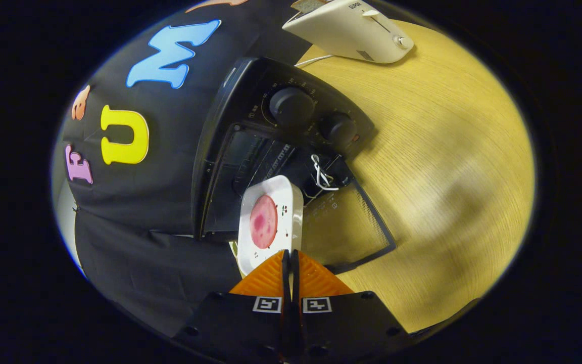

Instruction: Open the toaster oven, put the food inside, and close the toaster oven door.

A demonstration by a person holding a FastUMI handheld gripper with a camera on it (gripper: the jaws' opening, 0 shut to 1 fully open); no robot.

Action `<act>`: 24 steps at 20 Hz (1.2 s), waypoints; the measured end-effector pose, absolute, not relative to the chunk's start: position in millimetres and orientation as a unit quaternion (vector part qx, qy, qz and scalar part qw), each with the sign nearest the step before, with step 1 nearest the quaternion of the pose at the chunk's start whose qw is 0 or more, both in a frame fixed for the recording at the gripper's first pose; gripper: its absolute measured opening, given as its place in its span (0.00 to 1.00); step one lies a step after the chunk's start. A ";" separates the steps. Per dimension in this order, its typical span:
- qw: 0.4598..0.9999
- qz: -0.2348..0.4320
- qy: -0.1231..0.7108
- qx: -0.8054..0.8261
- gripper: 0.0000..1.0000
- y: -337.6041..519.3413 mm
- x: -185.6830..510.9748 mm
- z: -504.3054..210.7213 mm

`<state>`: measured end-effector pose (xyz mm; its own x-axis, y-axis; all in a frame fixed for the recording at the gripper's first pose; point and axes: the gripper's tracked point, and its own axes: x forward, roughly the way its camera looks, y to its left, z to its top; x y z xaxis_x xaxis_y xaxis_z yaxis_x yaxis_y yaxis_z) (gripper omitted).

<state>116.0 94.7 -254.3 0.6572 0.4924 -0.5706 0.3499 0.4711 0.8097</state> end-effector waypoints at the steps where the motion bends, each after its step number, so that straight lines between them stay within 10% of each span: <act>1: 0.755 0.039 0.408 0.513 0.02 97.4 122.1 -257.9; 24: 0.763 -0.079 0.295 0.570 0.02 126.5 226.8 -268.2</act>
<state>226.8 126.5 -268.2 0.8130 0.2152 -0.5411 0.4578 0.3380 0.8223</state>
